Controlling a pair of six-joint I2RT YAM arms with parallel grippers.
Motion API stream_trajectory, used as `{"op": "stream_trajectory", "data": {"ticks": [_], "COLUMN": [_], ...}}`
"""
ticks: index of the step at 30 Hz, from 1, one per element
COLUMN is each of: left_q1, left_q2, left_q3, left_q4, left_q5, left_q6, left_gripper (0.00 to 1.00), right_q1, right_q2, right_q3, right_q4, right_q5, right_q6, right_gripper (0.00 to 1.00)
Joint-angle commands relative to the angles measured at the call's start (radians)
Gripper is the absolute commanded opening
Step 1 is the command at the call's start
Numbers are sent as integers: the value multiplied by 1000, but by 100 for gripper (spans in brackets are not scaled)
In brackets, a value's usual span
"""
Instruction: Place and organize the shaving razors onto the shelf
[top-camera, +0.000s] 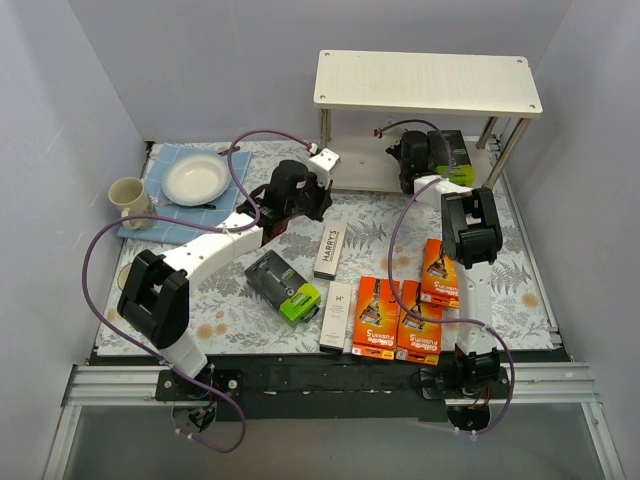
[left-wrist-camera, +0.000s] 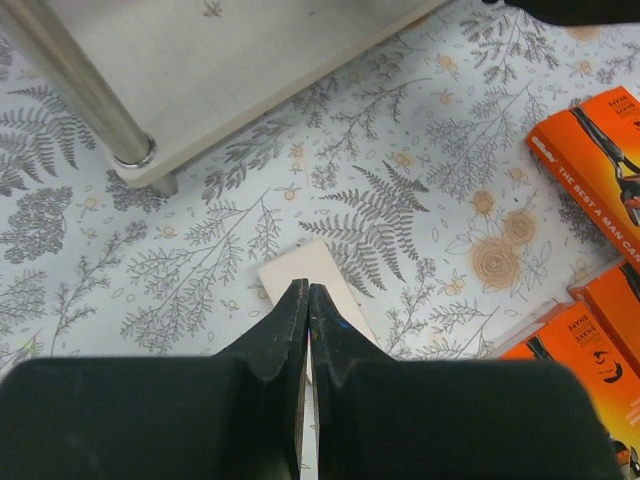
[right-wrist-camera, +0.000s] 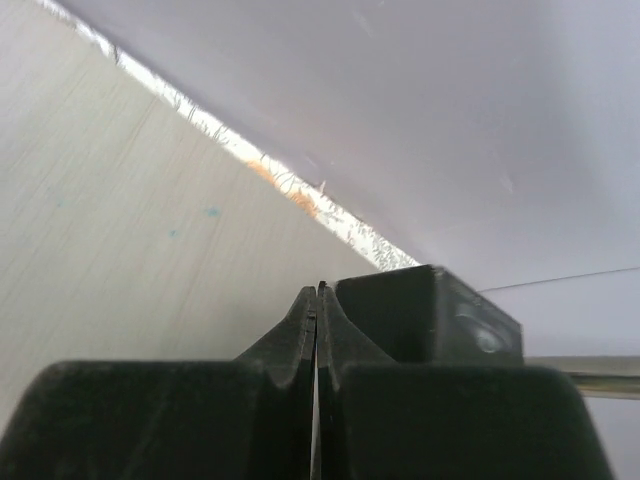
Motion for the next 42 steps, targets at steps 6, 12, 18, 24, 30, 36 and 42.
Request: {"op": "stream_trajectory", "data": {"ticks": [6,12,18,24,30,36,42], "left_q1": [17,18,18,17,17,17,17], "left_q2": [16,36,48,62,68,62,54], "left_q3": [65,80,94,105,108,88,84], "left_q4": [-10,-10,-8,-3,3,20,24], "left_q5": [-15,-9,-6,-1,0,0,-7], "left_q6": [0,-9,-14,-20,-26,-35,-32], "left_gripper": [0,0,0,0,0,0,0], "right_q1": [-36,-59,-71,-80,-85,-129,-142], "right_q2": [39,58,67,58,12,-10,-23], "right_q3": [9,22,7,-5,-40,-63,-74], "right_q4": [51,72,89,56,29,17,12], "right_q5": [77,96,85,-22,-67,-91,-134], "right_q6": [-42,-56,-74,-68,-82,-106,-128], "right_gripper": [1,1,1,1,1,1,1]}}
